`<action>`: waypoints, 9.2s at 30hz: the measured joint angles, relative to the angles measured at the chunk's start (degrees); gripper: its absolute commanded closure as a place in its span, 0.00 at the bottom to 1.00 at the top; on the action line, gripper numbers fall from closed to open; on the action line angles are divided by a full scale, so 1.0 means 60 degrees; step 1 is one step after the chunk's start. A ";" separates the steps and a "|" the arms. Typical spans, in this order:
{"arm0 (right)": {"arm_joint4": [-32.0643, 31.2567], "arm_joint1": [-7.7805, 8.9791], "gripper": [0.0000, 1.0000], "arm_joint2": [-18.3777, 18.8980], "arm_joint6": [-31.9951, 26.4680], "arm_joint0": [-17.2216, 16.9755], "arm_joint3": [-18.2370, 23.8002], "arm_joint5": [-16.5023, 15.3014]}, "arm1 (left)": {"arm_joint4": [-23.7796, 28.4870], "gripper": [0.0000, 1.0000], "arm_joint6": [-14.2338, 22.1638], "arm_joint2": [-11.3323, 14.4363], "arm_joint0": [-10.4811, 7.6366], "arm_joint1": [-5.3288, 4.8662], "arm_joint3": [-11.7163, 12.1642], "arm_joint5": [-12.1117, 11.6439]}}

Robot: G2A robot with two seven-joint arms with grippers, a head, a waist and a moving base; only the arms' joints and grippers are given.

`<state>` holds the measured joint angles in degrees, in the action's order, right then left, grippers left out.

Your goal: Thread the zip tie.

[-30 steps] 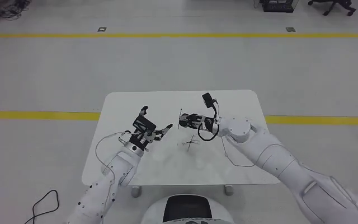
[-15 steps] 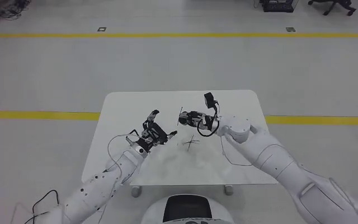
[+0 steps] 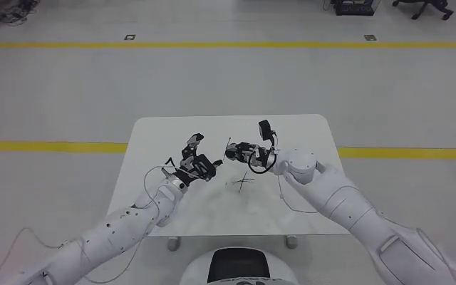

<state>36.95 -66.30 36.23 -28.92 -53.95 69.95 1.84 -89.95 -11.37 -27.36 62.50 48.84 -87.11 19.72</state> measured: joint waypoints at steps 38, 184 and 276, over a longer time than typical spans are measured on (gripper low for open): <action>0.0197 -0.0479 1.00 0.0663 0.2542 -0.0863 0.0701 0.1265 | 0.0000 0.00 0.1105 0.1943 -0.2076 -0.0146 0.0306 -0.0038; -0.2247 -0.1435 0.00 0.3884 0.1541 -0.2992 0.1661 0.1691 | 0.3154 1.00 0.0820 0.1244 -0.2238 -0.0268 0.0778 -0.3207; -0.2121 -0.0972 0.00 0.3839 -0.8149 -0.0569 -0.3393 -0.3297 | 2.2617 1.00 1.1907 -0.1244 -0.1430 0.0787 0.3774 -0.6279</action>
<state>24.22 -72.13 59.26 -77.82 -57.37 49.59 -17.94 45.75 60.08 -34.82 53.92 53.56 -64.47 -17.96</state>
